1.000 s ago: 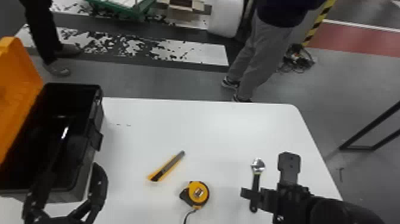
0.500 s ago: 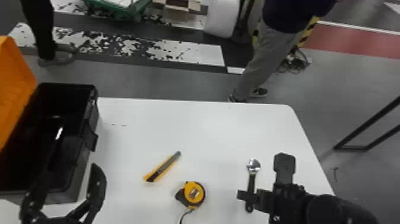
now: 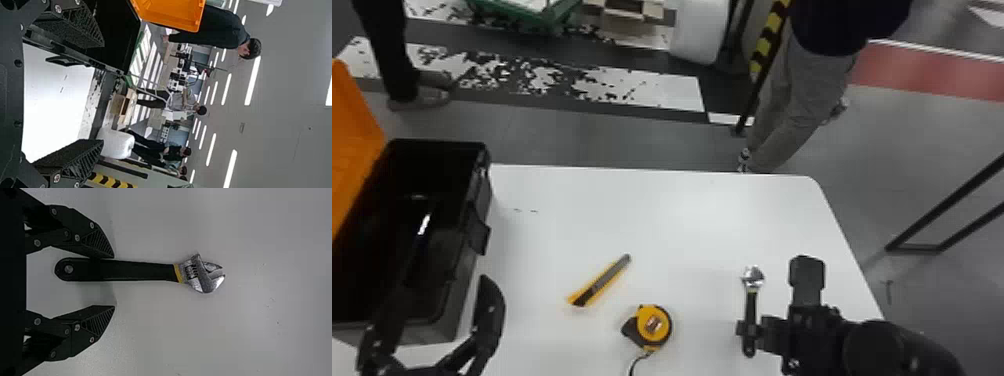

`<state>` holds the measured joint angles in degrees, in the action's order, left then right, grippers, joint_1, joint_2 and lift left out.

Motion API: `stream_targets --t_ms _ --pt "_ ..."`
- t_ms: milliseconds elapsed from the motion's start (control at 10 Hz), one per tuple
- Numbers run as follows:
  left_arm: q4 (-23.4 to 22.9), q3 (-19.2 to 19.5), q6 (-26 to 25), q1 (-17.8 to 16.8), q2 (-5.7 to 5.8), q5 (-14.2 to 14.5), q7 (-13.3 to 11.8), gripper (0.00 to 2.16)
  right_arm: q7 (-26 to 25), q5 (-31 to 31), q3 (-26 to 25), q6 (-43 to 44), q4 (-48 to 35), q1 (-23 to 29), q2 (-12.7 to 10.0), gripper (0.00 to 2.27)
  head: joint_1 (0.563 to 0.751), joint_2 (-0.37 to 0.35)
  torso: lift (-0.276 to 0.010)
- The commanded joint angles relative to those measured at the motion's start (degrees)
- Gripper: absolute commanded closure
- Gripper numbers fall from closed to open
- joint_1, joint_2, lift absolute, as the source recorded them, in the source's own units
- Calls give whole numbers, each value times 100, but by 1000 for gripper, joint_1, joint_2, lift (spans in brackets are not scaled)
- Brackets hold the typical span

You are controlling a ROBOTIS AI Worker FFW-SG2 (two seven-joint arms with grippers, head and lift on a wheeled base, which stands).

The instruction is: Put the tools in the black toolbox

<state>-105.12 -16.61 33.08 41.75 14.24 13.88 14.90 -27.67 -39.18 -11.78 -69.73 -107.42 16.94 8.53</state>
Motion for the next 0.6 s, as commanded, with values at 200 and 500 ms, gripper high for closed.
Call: stream_targets --t_ms 200,500 --pt "9 -18 0 0 0 -9 4 134 7 7 -52 -177 -25 2 -1 2067 695 -219 -39" --pt "9 -9 0 0 0 -9 13 134 104 24 -96 -423 -42 2 -1 2246 695 -220 -39"
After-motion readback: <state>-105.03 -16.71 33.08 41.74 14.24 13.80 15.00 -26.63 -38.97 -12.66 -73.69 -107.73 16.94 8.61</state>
